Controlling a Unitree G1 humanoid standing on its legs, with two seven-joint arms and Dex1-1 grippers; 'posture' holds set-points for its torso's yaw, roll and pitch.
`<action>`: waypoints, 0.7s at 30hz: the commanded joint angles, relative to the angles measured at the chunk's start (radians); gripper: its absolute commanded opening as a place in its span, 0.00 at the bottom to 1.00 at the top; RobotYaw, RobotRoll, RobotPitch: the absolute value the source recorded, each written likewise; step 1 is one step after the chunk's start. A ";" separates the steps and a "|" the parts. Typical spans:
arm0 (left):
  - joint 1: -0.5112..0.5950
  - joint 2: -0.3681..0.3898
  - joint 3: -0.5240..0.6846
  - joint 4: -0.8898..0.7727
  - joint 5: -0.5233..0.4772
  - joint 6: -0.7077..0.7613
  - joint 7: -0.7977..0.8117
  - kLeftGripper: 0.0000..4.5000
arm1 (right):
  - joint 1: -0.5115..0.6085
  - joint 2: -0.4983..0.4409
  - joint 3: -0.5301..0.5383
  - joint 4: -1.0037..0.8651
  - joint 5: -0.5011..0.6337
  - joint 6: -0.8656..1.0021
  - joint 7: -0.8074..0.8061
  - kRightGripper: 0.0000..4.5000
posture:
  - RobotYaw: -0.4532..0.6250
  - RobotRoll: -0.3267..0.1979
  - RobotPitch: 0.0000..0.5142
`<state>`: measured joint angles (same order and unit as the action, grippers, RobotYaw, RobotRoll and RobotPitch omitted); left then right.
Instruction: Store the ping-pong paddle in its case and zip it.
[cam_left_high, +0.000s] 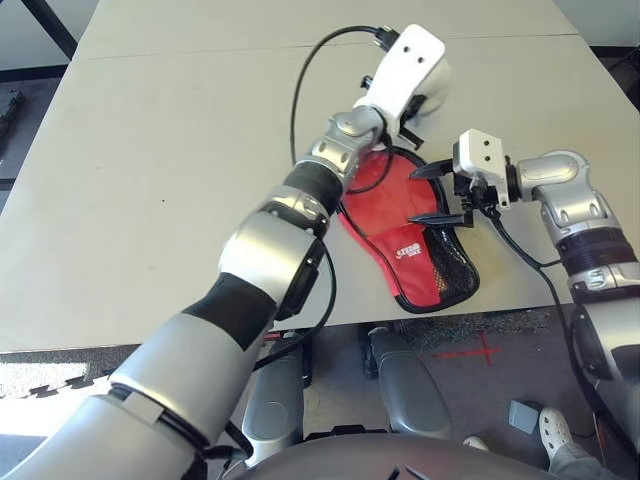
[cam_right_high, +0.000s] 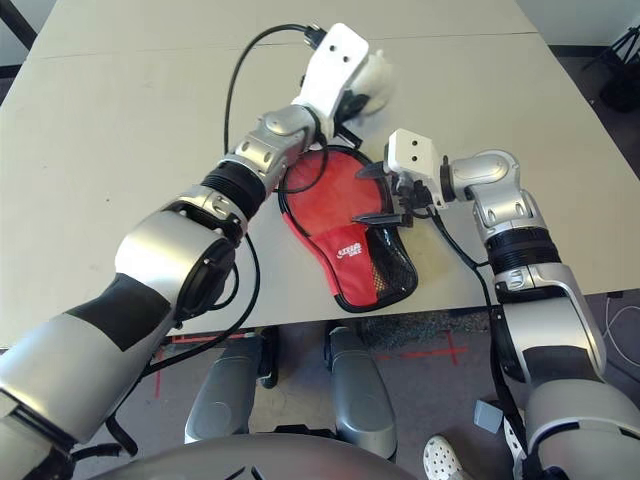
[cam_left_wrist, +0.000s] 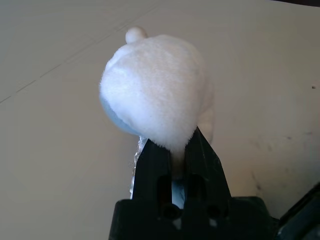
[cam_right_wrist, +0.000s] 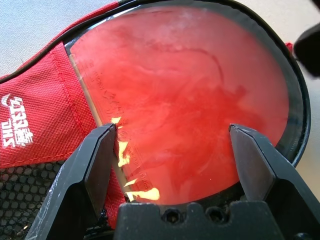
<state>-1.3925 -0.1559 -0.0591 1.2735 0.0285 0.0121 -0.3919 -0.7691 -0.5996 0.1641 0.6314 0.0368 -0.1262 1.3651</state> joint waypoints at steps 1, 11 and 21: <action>0.005 -0.073 -0.039 0.002 0.033 0.023 -0.091 0.00 | 0.079 0.009 0.077 0.045 -0.063 0.028 0.005 1.00 | 0.36 0.62 0.53; 0.002 -0.034 -0.049 -0.014 0.043 0.018 -0.158 0.66 | 0.081 0.013 0.076 0.051 -0.065 0.023 -0.012 1.00 | 0.37 0.62 0.52; -0.027 0.102 -0.021 -0.028 0.042 0.005 -0.187 1.00 | 0.073 0.019 0.079 0.071 -0.070 0.010 -0.016 1.00 | 0.39 0.62 0.51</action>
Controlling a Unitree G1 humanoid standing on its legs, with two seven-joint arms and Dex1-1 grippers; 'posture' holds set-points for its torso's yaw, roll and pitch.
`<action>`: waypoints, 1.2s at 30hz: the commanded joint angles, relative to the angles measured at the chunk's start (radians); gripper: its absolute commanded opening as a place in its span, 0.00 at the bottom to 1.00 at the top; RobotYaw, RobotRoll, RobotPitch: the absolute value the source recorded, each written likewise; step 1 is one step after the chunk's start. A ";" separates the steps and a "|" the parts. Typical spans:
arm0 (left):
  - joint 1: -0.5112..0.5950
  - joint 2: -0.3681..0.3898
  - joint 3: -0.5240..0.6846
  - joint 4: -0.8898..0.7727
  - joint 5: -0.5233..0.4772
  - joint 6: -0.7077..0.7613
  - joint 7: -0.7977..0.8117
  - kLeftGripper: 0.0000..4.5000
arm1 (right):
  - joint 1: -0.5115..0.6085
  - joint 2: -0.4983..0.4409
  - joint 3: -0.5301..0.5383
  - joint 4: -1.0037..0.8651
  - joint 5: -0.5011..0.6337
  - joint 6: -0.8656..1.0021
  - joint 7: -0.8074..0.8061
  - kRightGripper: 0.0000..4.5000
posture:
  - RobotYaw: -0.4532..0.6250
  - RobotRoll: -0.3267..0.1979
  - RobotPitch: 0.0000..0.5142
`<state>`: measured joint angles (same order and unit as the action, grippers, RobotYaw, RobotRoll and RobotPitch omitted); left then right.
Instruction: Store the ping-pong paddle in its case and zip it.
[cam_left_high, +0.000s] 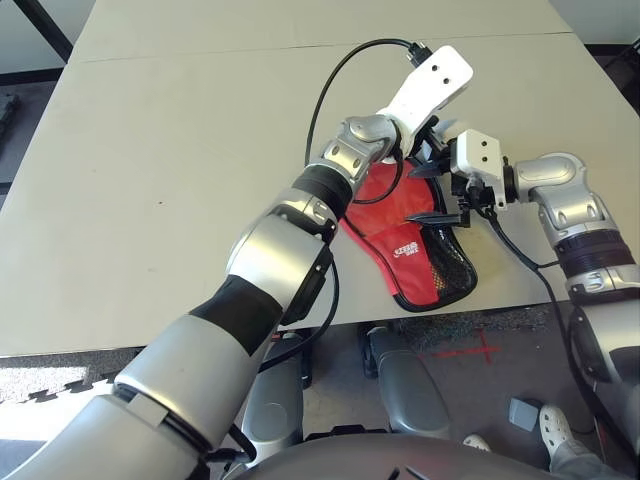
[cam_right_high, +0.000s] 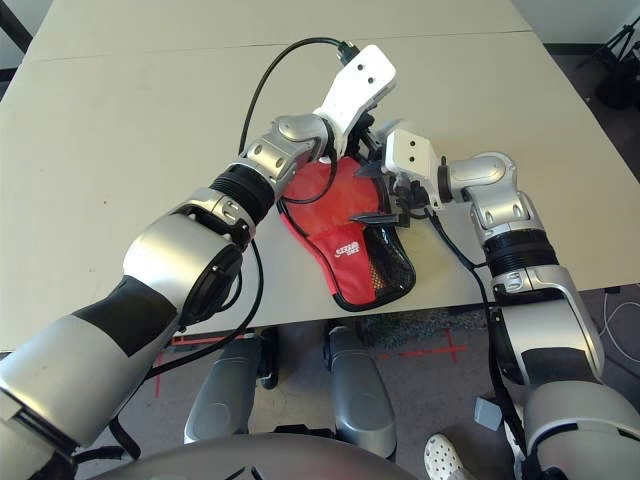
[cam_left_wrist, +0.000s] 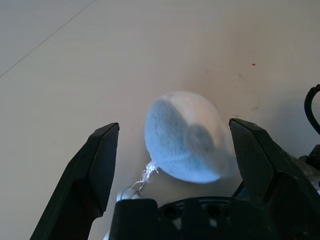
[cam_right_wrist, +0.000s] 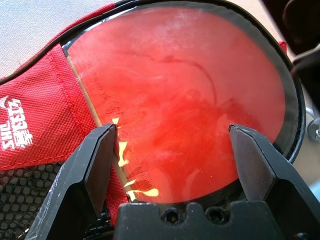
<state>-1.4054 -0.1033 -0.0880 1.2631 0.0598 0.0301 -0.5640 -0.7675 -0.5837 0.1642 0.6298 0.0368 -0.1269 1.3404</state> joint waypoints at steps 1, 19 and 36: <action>-0.015 0.070 0.010 -0.020 0.011 -0.014 -0.020 1.00 | 0.070 0.004 0.079 0.076 -0.071 0.009 0.008 1.00 | 0.39 0.62 0.51; 0.474 0.466 -0.054 -0.842 -0.083 0.304 -0.455 1.00 | 0.042 0.006 0.083 0.134 -0.082 -0.027 0.006 1.00 | 0.44 0.62 0.50; 0.713 0.417 -0.177 -1.080 -0.107 0.501 -0.353 1.00 | 0.011 -0.003 0.087 0.161 -0.081 -0.037 0.013 1.00 | 0.43 0.62 0.47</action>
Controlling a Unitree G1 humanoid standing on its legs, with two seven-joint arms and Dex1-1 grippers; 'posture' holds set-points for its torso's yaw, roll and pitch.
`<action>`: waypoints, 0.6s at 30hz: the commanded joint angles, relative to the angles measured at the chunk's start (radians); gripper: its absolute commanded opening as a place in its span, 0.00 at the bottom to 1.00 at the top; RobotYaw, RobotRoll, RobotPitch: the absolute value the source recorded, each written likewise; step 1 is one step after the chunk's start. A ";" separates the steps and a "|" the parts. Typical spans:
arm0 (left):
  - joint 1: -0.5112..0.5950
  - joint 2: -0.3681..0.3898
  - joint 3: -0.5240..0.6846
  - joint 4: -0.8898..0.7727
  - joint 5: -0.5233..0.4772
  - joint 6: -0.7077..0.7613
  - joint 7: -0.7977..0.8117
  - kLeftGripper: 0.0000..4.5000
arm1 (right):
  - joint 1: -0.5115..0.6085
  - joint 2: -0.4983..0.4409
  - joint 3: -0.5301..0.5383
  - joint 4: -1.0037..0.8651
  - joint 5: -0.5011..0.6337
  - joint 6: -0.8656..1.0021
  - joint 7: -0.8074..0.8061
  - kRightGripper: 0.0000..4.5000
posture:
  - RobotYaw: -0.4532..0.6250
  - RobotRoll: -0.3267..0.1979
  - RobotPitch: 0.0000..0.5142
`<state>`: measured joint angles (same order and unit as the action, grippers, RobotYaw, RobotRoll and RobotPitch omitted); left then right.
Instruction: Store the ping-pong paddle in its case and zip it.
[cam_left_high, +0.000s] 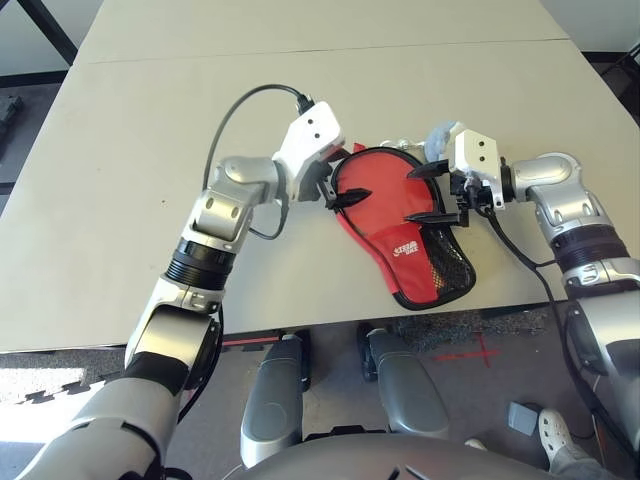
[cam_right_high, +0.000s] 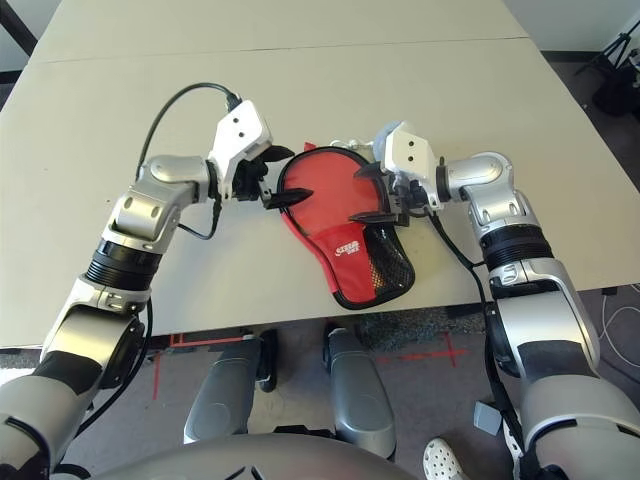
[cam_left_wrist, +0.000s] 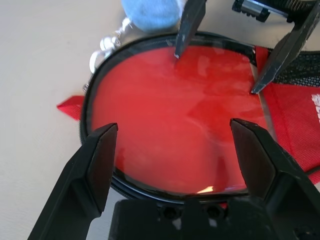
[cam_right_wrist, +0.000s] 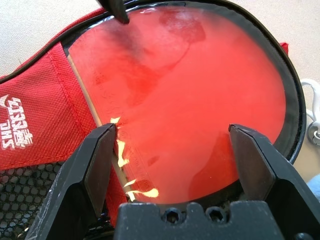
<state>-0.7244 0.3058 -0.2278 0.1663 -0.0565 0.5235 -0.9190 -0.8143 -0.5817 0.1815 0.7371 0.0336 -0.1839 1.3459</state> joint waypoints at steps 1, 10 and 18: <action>0.039 0.012 -0.046 0.027 0.014 0.009 0.003 1.00 | 0.058 -0.008 0.068 0.049 -0.075 0.023 0.008 1.00 | 0.42 0.62 0.47; 0.075 -0.005 -0.085 0.065 0.020 -0.018 0.027 1.00 | 0.059 -0.054 0.020 -0.077 -0.015 0.088 0.032 1.00 | 0.40 0.62 0.47; 0.098 -0.012 -0.106 0.059 0.025 -0.014 0.039 1.00 | -0.038 -0.075 -0.029 -0.233 0.069 0.222 0.062 1.00 | 0.39 0.62 0.47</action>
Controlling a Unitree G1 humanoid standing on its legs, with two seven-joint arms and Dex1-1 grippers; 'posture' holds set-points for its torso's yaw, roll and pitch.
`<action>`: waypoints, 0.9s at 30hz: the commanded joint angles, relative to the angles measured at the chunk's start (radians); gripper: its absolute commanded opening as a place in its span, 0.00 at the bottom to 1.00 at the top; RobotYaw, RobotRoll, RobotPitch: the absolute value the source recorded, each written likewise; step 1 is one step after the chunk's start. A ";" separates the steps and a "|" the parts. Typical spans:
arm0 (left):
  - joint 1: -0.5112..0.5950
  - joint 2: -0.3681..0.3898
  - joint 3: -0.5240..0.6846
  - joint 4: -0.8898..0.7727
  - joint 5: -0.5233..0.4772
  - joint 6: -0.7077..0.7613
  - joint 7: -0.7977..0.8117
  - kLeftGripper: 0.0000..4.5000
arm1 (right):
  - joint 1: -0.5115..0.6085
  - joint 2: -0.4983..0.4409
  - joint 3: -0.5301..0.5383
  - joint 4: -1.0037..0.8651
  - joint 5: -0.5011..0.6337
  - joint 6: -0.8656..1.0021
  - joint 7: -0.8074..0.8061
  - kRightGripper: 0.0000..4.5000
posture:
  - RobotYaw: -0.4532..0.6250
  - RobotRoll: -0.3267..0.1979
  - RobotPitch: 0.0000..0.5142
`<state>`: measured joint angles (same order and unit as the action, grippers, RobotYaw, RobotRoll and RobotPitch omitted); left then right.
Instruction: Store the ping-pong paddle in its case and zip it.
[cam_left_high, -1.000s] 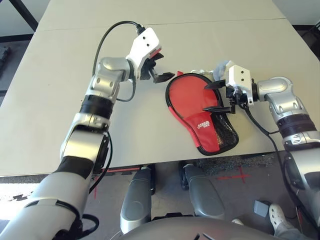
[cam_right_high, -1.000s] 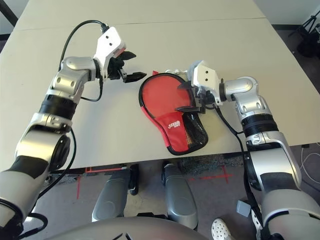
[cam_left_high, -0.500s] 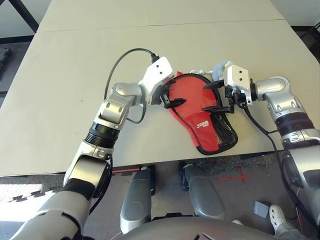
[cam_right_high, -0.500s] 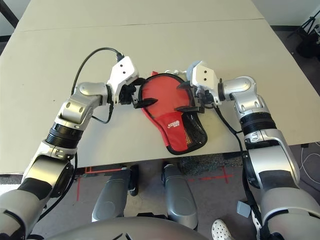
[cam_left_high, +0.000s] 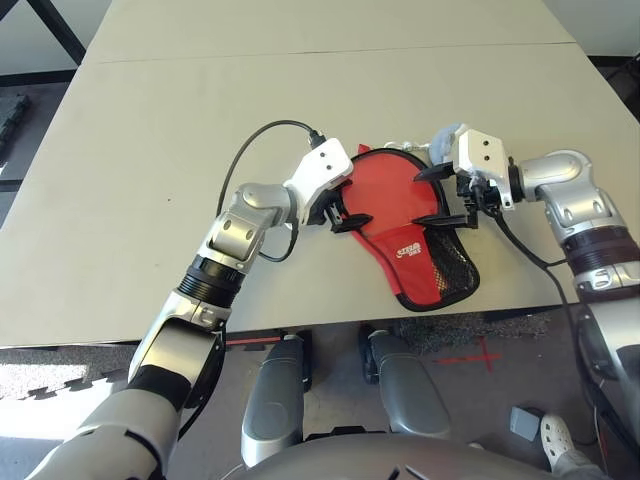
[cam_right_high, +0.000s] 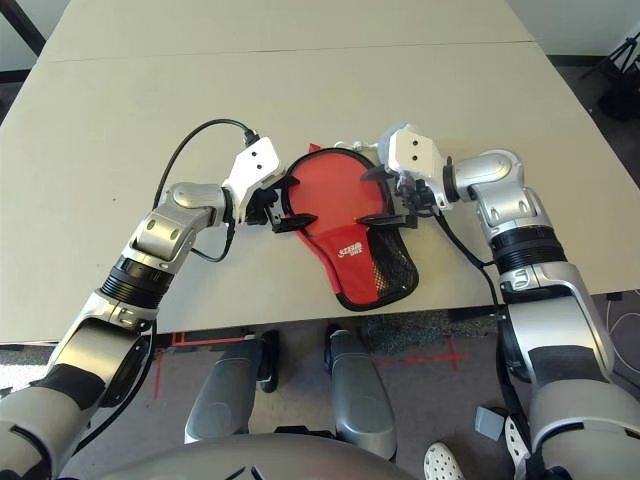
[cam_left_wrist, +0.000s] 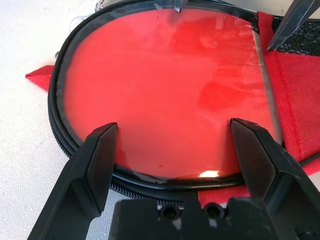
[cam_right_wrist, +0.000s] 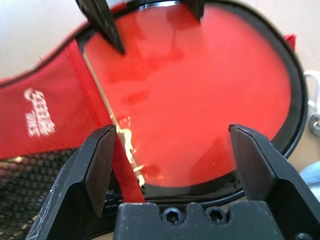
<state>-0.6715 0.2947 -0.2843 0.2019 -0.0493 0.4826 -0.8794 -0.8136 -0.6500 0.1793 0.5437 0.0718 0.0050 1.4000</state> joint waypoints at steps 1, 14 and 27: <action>0.048 -0.001 -0.051 0.021 0.018 0.029 0.000 1.00 | -0.054 -0.006 -0.029 -0.036 0.033 0.035 0.002 1.00 | 0.39 0.62 0.47; 0.085 0.013 -0.060 -0.046 0.012 0.066 0.007 1.00 | -0.382 -0.077 -0.014 0.458 -0.132 -0.242 -0.073 1.00 | 0.42 0.62 0.48; 0.105 0.017 -0.059 -0.091 0.009 0.100 0.019 1.00 | -0.412 -0.025 0.025 0.691 -0.260 -0.337 -0.105 1.00 | 0.44 0.62 0.51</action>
<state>-0.6114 0.3019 -0.2966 0.0843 -0.0516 0.5338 -0.8600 -1.2350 -0.6871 0.1873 1.2101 -0.1676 -0.3159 1.3230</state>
